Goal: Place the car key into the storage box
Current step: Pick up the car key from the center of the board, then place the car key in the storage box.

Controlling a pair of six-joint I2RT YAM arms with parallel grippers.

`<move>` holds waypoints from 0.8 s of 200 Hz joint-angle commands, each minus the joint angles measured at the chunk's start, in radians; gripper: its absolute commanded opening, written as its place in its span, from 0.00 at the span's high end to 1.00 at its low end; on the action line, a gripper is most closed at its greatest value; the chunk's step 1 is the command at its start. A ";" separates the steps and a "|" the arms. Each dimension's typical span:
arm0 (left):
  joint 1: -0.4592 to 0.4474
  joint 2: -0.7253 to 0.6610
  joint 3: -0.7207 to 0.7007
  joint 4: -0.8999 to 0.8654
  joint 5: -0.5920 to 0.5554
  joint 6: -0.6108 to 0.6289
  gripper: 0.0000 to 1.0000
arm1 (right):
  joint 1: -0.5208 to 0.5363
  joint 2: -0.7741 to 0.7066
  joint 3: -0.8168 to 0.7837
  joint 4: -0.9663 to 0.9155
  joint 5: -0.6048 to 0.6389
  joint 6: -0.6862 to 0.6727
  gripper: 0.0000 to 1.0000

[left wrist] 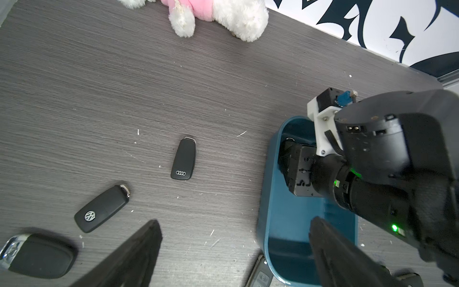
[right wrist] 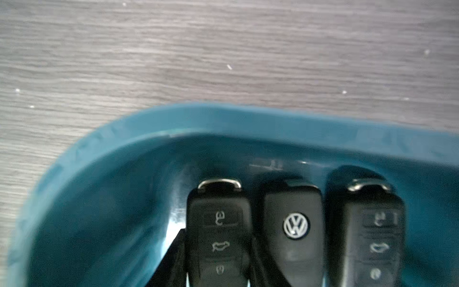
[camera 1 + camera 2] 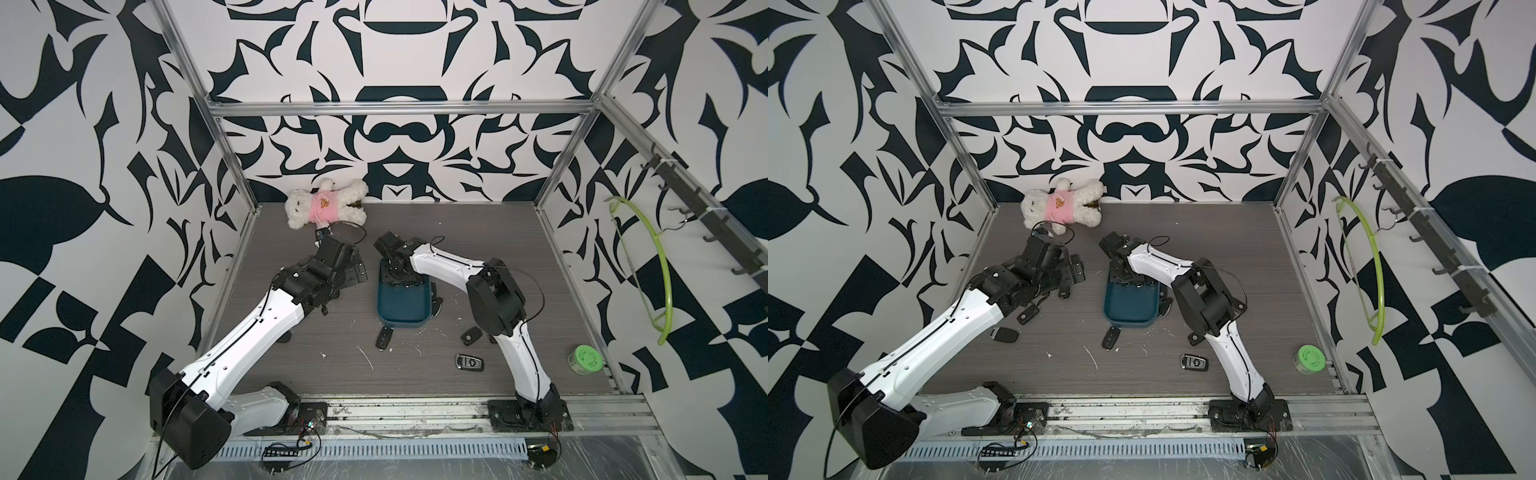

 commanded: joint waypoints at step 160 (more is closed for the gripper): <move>0.004 -0.022 -0.022 -0.004 0.001 0.002 0.01 | -0.009 -0.134 -0.015 -0.019 0.027 0.049 0.47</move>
